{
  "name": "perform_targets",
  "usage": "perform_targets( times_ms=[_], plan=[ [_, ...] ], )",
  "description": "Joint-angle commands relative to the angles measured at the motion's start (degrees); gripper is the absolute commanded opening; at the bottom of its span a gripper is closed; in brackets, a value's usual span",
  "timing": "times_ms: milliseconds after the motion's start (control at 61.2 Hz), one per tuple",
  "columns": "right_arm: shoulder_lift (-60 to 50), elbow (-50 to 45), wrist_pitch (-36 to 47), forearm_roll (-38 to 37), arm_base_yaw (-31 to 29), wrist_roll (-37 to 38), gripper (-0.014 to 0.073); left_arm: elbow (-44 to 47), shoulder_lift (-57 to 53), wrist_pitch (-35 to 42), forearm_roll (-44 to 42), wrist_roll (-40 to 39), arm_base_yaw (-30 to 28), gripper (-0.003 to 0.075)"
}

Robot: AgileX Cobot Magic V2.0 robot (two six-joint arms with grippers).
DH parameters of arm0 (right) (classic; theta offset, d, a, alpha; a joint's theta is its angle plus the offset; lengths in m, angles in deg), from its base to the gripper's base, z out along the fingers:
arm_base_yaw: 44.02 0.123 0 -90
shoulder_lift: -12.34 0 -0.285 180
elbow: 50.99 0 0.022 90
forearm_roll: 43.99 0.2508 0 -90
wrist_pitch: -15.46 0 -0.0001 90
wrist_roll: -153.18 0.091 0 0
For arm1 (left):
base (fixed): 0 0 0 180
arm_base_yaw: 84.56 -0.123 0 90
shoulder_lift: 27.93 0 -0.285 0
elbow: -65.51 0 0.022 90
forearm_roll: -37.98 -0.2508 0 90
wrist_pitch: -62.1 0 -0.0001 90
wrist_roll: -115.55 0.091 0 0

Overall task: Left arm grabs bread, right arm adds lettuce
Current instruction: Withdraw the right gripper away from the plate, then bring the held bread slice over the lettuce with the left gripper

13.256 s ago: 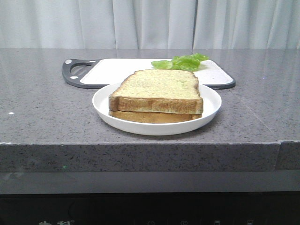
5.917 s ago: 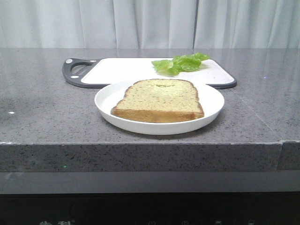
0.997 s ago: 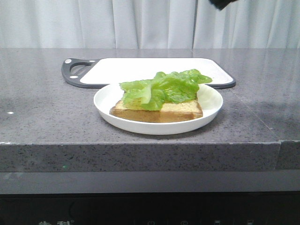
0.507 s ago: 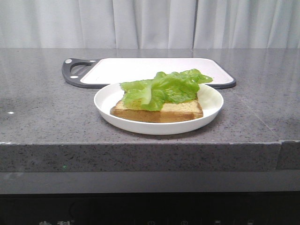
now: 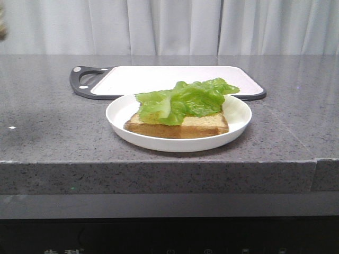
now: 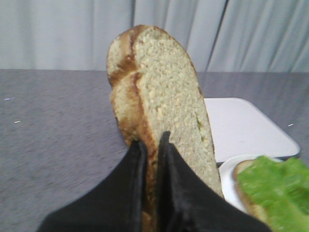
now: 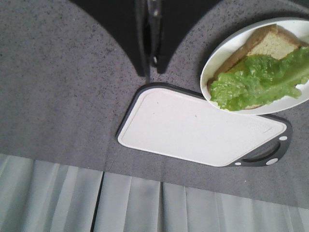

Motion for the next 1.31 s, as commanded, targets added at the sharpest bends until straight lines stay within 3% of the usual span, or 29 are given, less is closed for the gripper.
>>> perform_targets(
  times_ms=[0,212,343,686,915,981,1062,1160,1291],
  plan=[
    [-1.87,-0.73,5.46,0.68,-0.32,0.21,-0.0106,-2.29,3.83,12.68,5.44,-0.40,2.54,-0.0019],
    [-2.43,-1.25,5.66,0.68,-0.32,0.21,-0.0106,-7.89,14.92,16.14,8.05,-0.40,13.71,-0.0019],
    [-2.43,-1.25,5.66,0.68,-0.32,0.21,-0.0106,-13.26,21.95,11.57,14.29,-0.40,19.43,-0.0019],
    [-2.43,-1.25,5.66,0.68,-0.32,0.21,-0.0106,-22.49,29.57,9.11,20.48,-0.40,20.08,-0.0019],
    [-2.43,-1.25,5.65,2.03,-0.32,0.21,-0.0106,-27.61,35.17,-0.29,21.68,3.08,19.52,-0.0019],
    [-2.43,-1.25,5.65,2.14,-0.32,0.21,-0.0106,-29.15,37.21,-1.25,26.28,7.71,19.52,-0.0019],
    [-2.43,-1.25,5.54,2.19,-0.32,0.21,-0.0106,-31.81,39.83,-4.71,37.91,19.46,19.52,-0.0018],
    [-2.43,-1.25,5.48,2.26,-0.32,0.21,-0.0106,-34.71,42.65,-10.45,58.16,37.84,17.28,-0.0018],
    [-2.43,-1.25,5.43,2.66,-0.32,0.21,-0.0106,-36.17,45.59,-17.82,87.71,62.72,10.09,-0.0018]
  ],
)
